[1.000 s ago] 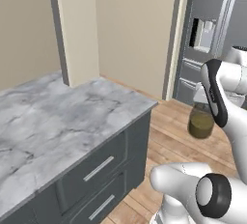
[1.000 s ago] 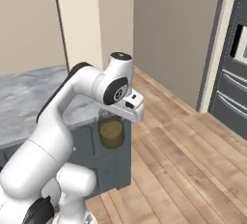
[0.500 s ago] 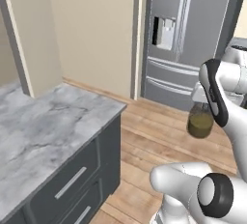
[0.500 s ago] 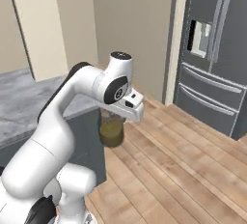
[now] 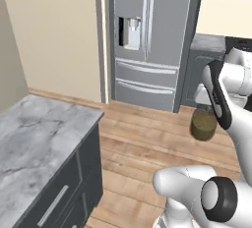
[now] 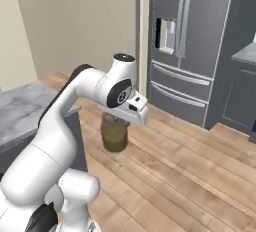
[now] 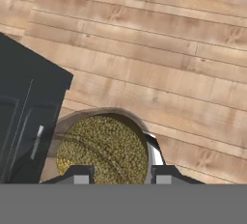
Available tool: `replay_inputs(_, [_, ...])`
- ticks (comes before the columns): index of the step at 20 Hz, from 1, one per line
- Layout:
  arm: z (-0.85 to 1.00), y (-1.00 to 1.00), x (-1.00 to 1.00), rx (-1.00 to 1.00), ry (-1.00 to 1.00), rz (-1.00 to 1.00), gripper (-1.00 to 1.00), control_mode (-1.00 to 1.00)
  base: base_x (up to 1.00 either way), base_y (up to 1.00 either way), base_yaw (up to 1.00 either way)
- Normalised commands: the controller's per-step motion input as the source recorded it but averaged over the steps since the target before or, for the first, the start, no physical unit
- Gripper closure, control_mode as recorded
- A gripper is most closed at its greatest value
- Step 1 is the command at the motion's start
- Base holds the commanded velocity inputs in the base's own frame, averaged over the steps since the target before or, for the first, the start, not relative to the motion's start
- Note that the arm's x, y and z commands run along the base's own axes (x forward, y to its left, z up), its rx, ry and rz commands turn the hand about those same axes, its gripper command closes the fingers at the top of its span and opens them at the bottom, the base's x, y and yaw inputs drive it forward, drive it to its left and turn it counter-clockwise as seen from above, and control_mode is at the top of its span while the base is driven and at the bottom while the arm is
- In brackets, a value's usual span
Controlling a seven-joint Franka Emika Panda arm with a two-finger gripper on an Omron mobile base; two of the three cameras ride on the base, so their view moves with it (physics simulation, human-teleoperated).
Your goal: Pick the jar and candle from the dining table and place them in the open cabinet. Close the cabinet after placing the objects.
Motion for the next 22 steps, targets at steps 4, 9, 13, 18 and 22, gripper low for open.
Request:
replay_inputs(4, [0.0, 0.0, 0.0, 0.0, 0.0, 0.0, 1.0, 1.0, 0.01, -0.26, -0.43])
replay_inputs(9, [0.0, 0.0, 0.0, 0.0, 0.0, 0.0, 1.0, 1.0, 0.0, -0.25, -0.43])
replay_inputs(13, [0.0, 0.0, 0.0, 0.0, 0.0, 0.0, 1.0, 1.0, 0.02, -0.2, -0.44])
replay_inputs(18, [0.0, 0.0, 0.0, 0.0, 0.0, 0.0, 1.0, 1.0, 0.03, -0.2, -0.43])
replay_inputs(22, [0.0, 0.0, 0.0, 0.0, 0.0, 0.0, 1.0, 1.0, 0.06, -0.12, -0.41])
